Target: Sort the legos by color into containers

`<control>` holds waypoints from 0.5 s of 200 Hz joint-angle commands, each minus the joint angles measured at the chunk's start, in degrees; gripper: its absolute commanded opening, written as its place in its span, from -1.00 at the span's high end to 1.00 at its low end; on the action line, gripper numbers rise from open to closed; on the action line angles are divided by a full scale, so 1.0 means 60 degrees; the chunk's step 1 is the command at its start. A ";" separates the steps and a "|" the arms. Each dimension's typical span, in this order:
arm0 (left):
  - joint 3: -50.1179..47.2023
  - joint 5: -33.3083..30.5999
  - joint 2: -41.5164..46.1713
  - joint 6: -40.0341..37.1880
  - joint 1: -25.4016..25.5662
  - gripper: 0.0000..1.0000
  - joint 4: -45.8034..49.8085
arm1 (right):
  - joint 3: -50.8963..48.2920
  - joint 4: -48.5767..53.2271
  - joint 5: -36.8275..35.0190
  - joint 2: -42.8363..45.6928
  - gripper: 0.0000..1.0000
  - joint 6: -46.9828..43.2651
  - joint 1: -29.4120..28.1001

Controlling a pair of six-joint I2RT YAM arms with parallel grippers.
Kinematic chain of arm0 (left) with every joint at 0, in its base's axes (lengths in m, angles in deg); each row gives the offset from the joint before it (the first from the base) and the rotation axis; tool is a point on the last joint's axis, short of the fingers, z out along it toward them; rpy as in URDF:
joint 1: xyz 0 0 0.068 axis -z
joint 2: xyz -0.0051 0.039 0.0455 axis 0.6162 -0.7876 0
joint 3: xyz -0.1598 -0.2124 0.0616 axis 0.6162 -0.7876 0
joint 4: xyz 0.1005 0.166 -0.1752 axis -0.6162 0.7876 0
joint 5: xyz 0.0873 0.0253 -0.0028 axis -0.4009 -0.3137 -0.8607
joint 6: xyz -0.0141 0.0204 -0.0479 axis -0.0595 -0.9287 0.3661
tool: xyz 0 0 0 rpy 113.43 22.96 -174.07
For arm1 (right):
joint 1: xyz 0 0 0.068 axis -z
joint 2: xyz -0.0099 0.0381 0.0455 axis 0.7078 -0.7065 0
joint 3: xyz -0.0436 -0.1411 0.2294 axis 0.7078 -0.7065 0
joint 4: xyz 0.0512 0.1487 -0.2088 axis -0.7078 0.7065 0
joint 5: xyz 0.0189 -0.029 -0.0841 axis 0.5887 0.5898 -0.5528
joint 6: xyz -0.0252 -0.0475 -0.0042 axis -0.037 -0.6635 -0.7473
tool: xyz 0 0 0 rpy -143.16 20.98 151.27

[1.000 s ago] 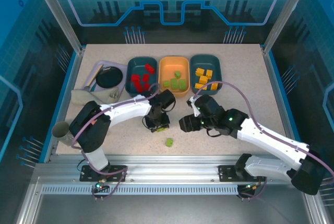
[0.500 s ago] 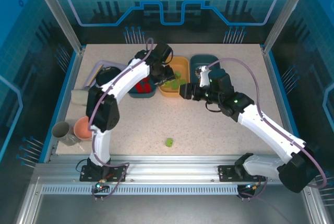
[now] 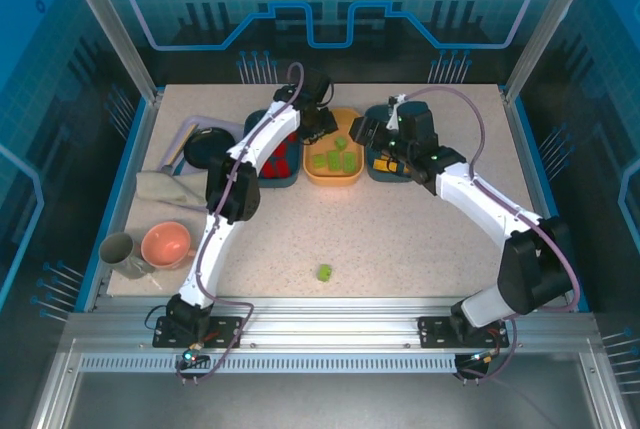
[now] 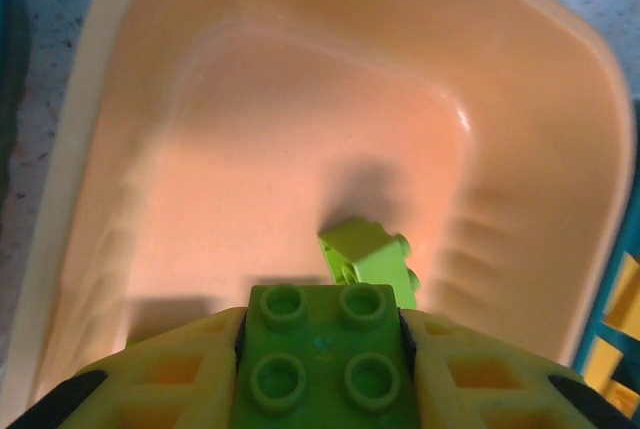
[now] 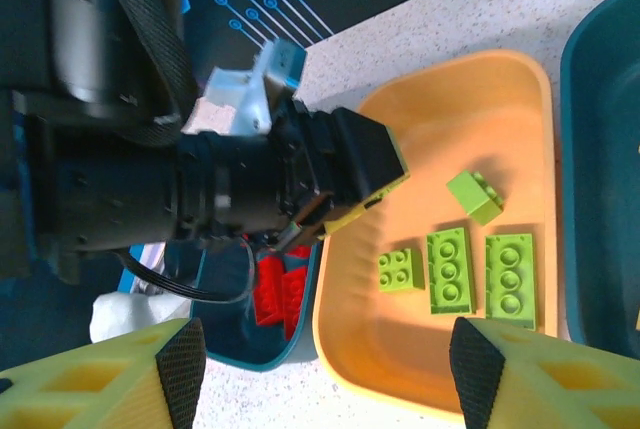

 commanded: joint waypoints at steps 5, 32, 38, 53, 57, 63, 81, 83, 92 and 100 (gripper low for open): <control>0.0643 -0.0065 -0.0615 -0.0108 -0.0080 0.28 -0.0340 | 0.0326 0.0031 0.0249 -0.0084 -0.37 0.0173 0.0176; 0.0917 0.0222 -0.0820 0.0028 -0.0073 0.08 -0.0266 | 0.0207 0.0190 0.0430 -0.0057 -0.38 0.0158 0.0181; 0.0931 0.0273 -0.0779 0.0045 -0.0073 0.05 -0.0253 | 0.0184 0.0239 0.0450 -0.0031 -0.37 0.0139 0.0187; 0.1077 0.0407 -0.0570 0.0116 -0.0074 -0.04 -0.0173 | 0.0191 0.0345 0.0521 0.0071 -0.39 0.0031 0.0170; 0.1124 0.0430 -0.0492 0.0112 -0.0066 -0.06 -0.0145 | 0.0204 0.0379 0.0535 0.0097 -0.39 -0.0028 0.0168; 0.1151 0.0438 -0.0350 0.0122 -0.0068 -0.09 -0.0093 | 0.0238 0.0478 0.0537 0.0155 -0.40 -0.0112 0.0176; 0.1151 0.0409 0.0078 0.0205 -0.0072 -0.14 0.0186 | 0.0350 0.0865 0.0589 0.0333 -0.40 -0.0355 0.0158; 0.1151 0.0407 0.0129 0.0205 -0.0073 -0.14 0.0219 | 0.0366 0.0894 0.0601 0.0360 -0.40 -0.0377 0.0152; 0.1150 0.0362 0.0388 0.0219 -0.0066 -0.14 0.0390 | 0.0393 0.1085 0.0637 0.0534 -0.40 -0.0519 0.0143; 0.1077 0.0344 0.0727 0.0240 -0.0048 -0.14 0.0525 | 0.0413 0.1285 0.0639 0.0702 -0.40 -0.0695 0.0124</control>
